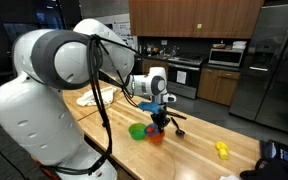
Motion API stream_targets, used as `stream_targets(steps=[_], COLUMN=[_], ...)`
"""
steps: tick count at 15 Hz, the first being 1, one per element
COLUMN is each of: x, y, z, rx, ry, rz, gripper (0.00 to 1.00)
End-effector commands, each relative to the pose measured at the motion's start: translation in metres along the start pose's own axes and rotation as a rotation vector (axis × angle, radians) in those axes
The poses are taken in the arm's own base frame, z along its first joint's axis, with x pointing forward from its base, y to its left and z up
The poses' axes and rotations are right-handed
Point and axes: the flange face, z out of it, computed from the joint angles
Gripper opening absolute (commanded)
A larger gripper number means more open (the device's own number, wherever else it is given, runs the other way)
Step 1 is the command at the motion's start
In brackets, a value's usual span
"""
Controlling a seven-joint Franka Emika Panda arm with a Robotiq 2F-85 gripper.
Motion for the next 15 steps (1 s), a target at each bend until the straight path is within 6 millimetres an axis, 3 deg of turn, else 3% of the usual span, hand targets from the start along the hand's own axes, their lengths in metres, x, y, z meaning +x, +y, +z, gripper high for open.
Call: stream_targets(steps=[1, 7, 15], x=[-0.017, -0.022, -0.04], y=[-0.001, -0.01, -0.014], z=[-0.013, -0.031, -0.031], rx=[-0.034, -0.134, -0.174], ry=[0.09, 0.384, 0.56], rz=[-0.016, -0.04, -0.039], gripper=[0.02, 0.02, 0.02])
